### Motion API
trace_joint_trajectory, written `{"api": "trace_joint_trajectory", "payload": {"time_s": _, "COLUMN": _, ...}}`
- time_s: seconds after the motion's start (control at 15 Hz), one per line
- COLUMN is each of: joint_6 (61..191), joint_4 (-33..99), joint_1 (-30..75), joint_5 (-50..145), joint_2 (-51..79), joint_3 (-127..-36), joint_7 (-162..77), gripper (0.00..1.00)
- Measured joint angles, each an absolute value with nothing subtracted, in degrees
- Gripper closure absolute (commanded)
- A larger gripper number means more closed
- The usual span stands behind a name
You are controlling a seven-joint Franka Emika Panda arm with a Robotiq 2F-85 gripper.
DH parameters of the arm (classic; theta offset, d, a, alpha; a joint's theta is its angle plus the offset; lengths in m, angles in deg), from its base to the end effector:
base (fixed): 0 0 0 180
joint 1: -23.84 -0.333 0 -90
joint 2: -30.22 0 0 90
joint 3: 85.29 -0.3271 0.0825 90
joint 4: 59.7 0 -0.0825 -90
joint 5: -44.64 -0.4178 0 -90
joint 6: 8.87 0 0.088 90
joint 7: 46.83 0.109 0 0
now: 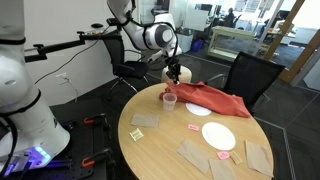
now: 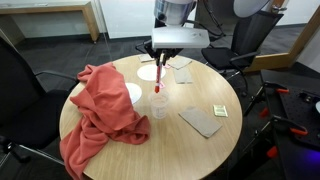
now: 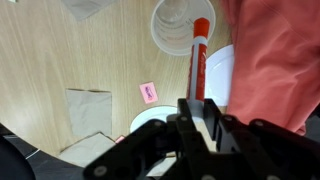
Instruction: Remove the marker from the cup and put it on the table
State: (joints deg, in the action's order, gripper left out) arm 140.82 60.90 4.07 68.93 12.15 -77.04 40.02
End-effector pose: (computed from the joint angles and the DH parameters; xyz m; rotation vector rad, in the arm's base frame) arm 0.6091 0.1345 0.2693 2.7056 -1.4013 0.5247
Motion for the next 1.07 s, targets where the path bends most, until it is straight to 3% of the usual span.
{"api": "trace_joint_trajectory", "payload": {"time_s": 0.47, "joint_6": 140.8, "joint_4": 67.9, "joint_1": 11.5, "joint_5": 68.6, "joint_2": 20.5, "joint_3": -77.3, "joint_7": 39.7, "gripper": 0.95}}
{"api": "trace_joint_trajectory", "payload": {"time_s": 1.07, "joint_6": 142.1, "joint_4": 73.1, "joint_1": 20.2, "joint_5": 65.4, "joint_2": 21.2, "joint_3": -77.3, "joint_7": 38.5, "gripper": 0.95}}
